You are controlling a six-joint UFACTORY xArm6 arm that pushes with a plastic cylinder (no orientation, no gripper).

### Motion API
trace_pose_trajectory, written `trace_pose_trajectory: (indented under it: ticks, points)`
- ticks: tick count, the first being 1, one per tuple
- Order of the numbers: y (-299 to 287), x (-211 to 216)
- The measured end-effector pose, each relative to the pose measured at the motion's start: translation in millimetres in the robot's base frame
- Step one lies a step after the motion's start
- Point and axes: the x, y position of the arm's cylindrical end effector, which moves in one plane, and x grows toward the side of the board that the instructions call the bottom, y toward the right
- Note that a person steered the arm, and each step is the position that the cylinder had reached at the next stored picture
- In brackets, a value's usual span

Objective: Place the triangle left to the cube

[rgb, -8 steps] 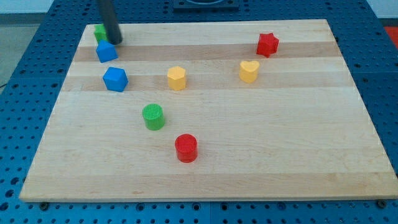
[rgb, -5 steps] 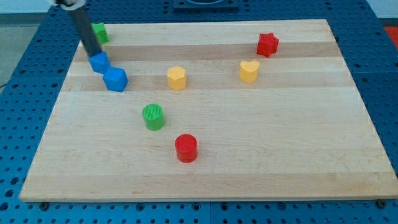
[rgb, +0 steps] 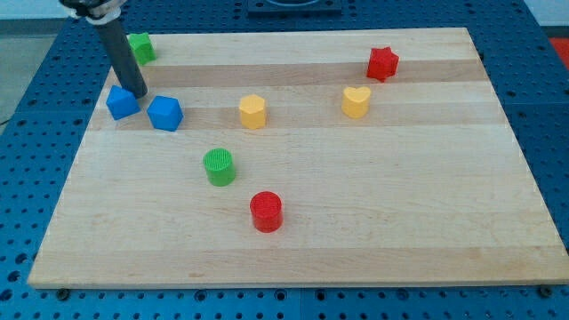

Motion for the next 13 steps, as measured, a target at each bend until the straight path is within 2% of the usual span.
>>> trace_pose_trajectory:
  ticks: [2,4,5,8,9,10,13]
  points:
    - [-0.7,0.9]
    - [-27.5,-1.5]
    - [-1.9,-4.0]
    - [292.0,-16.9]
    - [339.1,-19.6]
    - [344.2,-25.3]
    - [358.3,-6.7]
